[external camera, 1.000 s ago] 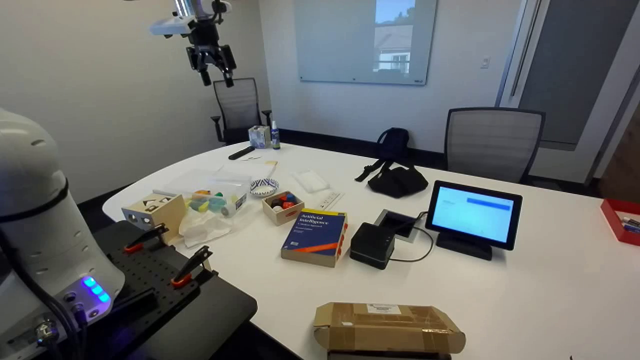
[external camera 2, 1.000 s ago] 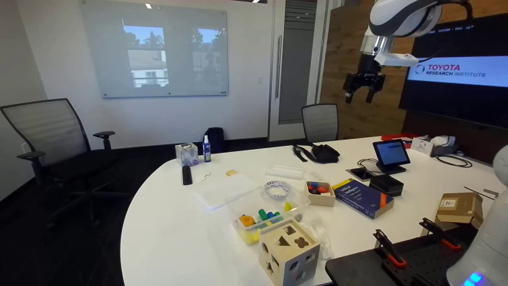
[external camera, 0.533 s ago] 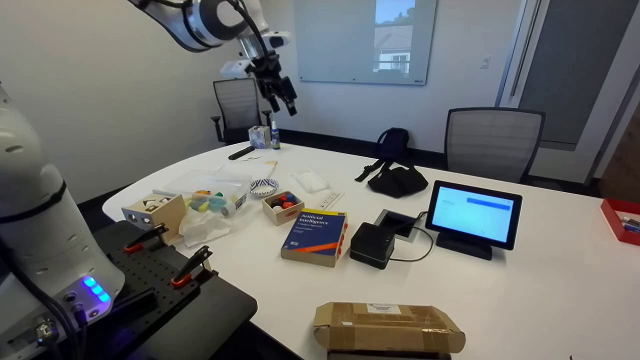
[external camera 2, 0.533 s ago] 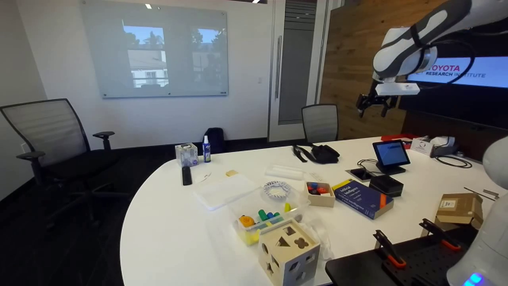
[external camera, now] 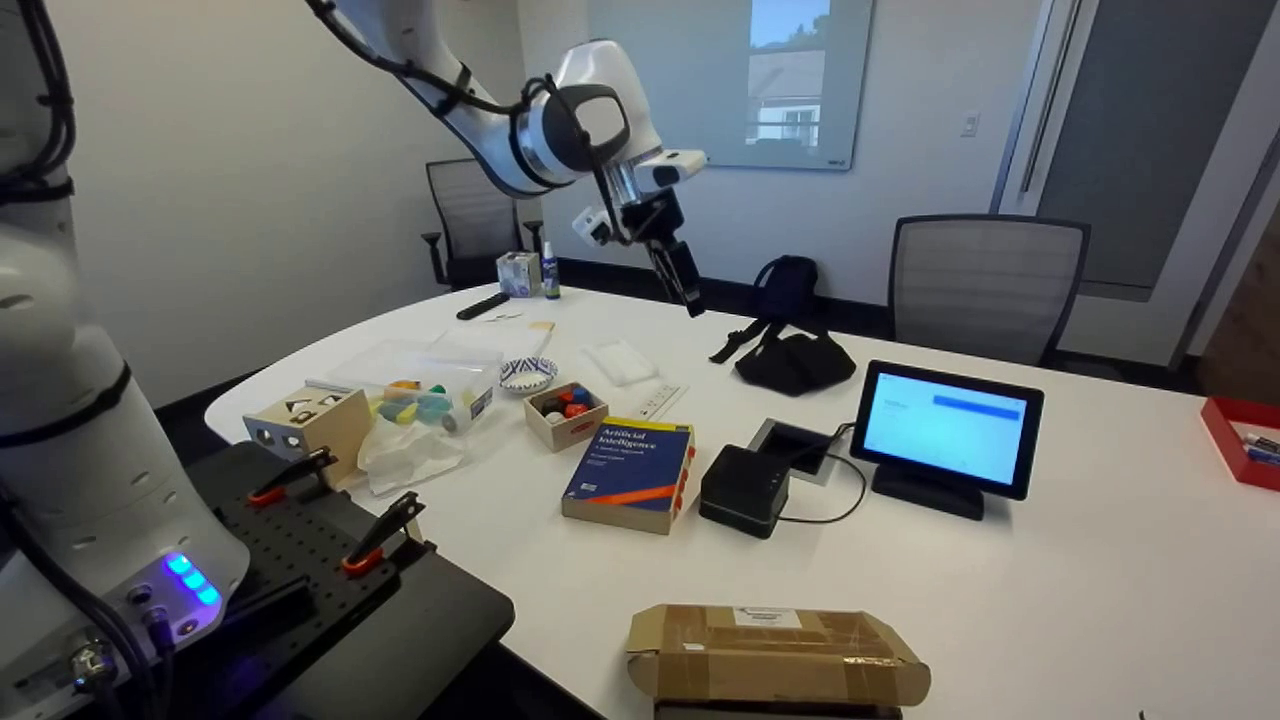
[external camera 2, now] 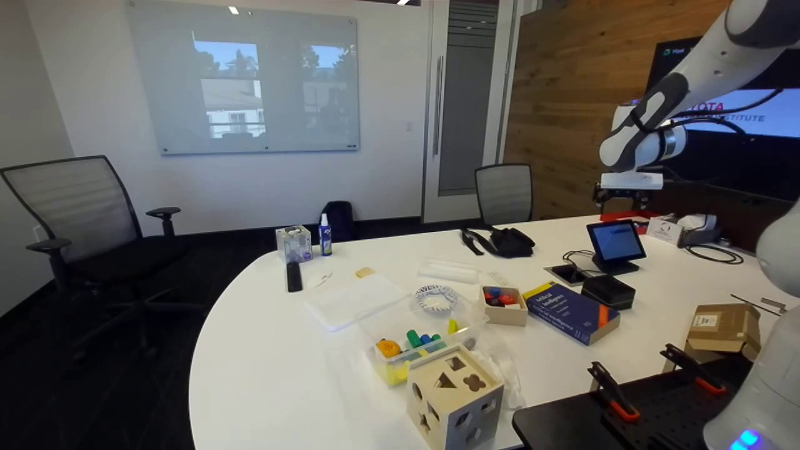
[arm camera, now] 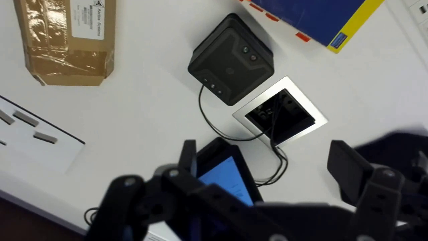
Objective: Press the center button of the black object next to the book, open the cardboard box, remove the cable and put it on the table
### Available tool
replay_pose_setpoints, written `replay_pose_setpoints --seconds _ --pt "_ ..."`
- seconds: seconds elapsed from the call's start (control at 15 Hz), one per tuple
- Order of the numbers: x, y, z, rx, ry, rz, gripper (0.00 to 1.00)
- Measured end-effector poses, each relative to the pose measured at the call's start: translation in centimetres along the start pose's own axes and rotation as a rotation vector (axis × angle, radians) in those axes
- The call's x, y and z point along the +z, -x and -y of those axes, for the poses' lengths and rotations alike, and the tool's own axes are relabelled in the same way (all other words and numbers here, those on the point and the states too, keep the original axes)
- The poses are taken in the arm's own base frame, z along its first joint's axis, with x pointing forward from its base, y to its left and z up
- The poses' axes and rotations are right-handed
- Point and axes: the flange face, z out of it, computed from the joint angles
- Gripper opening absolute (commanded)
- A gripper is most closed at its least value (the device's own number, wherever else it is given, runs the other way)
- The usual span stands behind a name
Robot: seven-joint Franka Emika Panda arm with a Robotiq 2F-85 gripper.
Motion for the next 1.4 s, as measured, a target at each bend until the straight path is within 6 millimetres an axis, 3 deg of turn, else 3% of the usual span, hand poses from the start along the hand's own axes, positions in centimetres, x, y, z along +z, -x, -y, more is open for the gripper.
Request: replay_pose_setpoints --seconds 0.07,0.4,0.6,0.73,1.4 --pt "1.6 -0.6 -0.2 0.048 0.025 0.007 0.74" --pt "9.0 -1.5 1.0 0.195 0.092 0.072 0.35" --pt "12.5 -1.3 2.1 0.224 0.11 0.1 0.11" --pt "14.6 -1.4 2.4 0.24 0.122 0.114 0.0" --pt "23.6 -1.6 1.6 0.286 0.206 0.167 0.0"
